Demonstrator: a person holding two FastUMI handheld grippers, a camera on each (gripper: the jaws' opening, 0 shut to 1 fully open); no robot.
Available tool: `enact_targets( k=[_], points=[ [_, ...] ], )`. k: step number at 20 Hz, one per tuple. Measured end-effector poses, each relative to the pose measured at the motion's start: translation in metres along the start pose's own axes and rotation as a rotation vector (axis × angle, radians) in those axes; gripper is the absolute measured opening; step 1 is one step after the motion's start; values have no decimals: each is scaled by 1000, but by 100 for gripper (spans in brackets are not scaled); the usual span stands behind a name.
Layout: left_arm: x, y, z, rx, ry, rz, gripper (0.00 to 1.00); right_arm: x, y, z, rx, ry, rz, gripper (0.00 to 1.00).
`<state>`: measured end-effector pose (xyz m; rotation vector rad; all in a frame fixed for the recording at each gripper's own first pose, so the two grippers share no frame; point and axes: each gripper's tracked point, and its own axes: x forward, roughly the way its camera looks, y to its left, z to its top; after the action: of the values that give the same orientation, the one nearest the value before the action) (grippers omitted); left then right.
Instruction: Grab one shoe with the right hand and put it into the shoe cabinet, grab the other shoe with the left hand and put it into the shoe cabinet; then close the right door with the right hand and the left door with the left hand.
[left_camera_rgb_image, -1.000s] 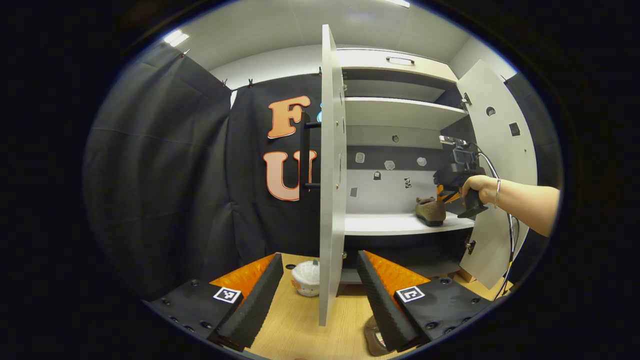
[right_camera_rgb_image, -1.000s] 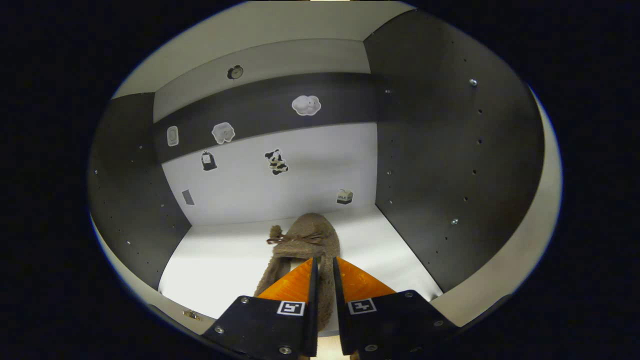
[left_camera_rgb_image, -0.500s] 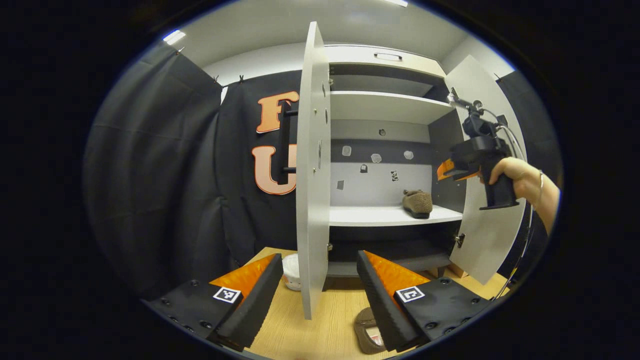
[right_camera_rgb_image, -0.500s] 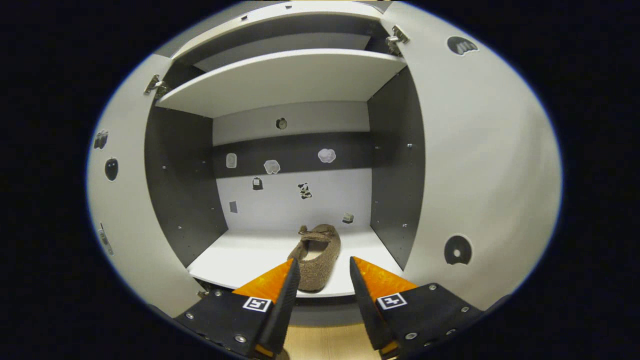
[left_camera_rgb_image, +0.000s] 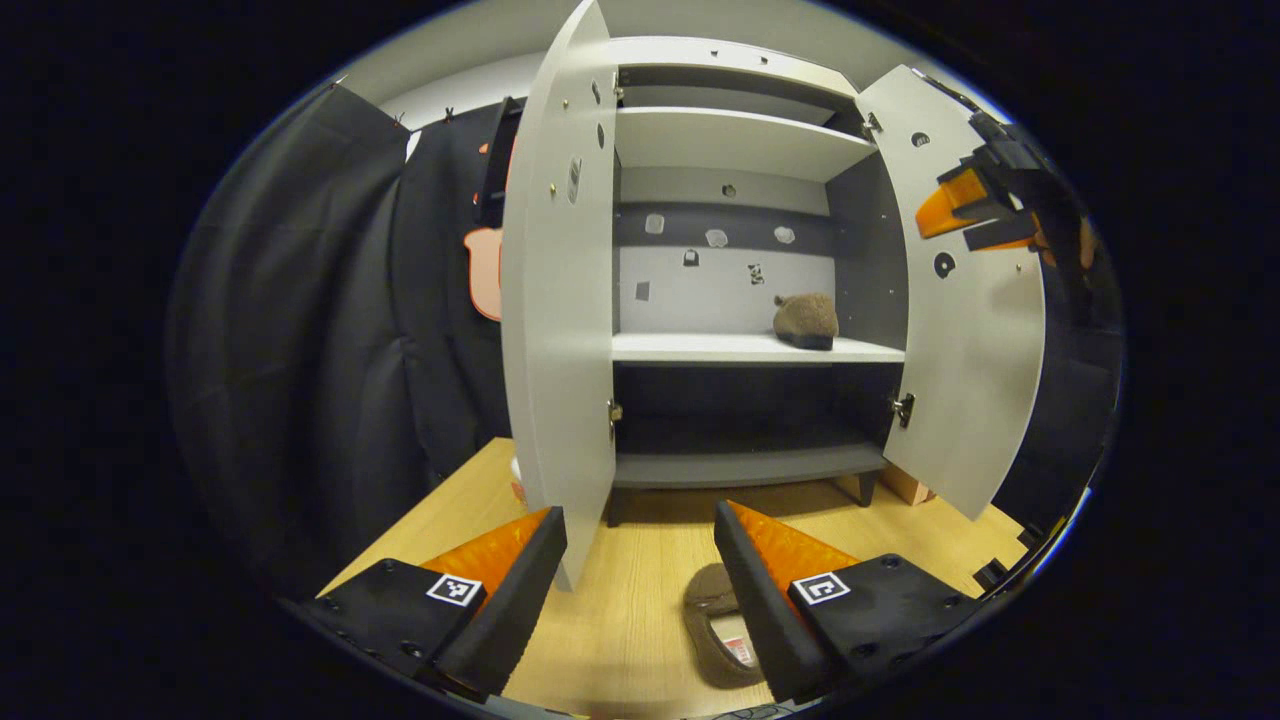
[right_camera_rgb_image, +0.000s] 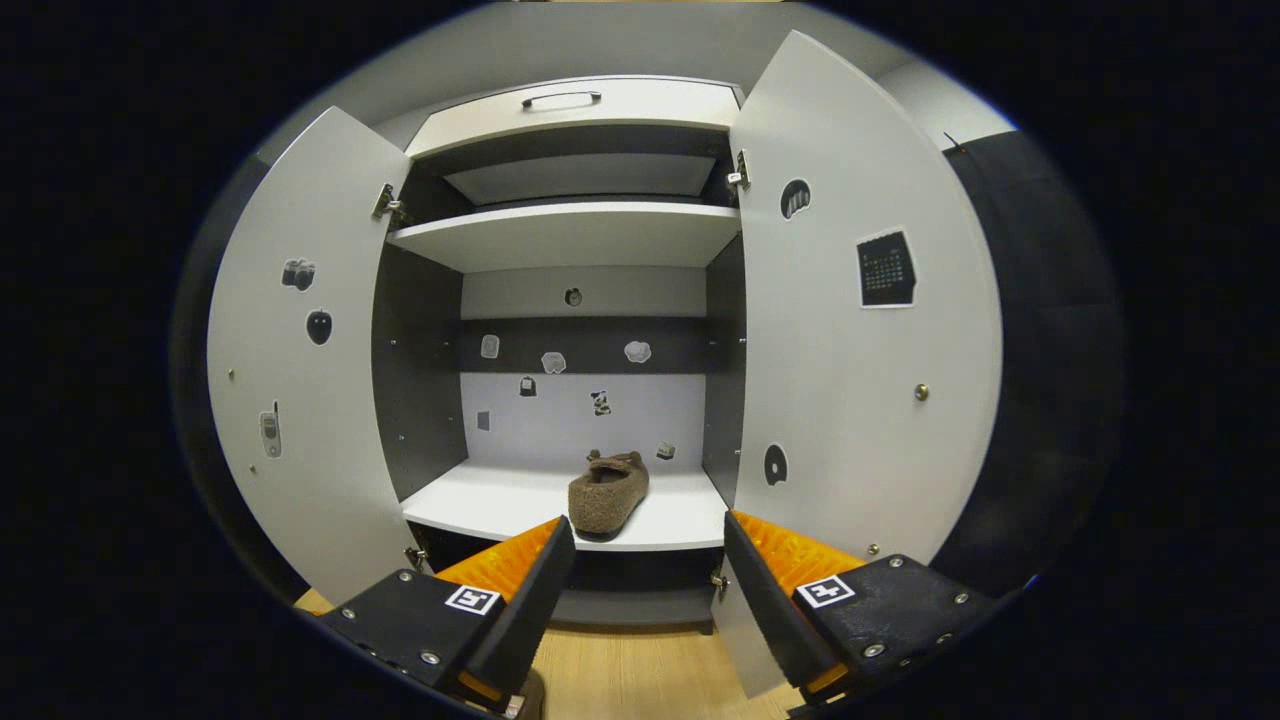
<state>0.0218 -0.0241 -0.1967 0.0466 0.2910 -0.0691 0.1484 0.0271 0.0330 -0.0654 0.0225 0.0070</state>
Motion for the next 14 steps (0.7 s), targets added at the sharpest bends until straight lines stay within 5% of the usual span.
enact_targets(
  k=[14],
  points=[
    [61, -32, -183, 20, 403, -56, 98, -73, -62, 1, 4, -31, -120, 92]
  ],
)
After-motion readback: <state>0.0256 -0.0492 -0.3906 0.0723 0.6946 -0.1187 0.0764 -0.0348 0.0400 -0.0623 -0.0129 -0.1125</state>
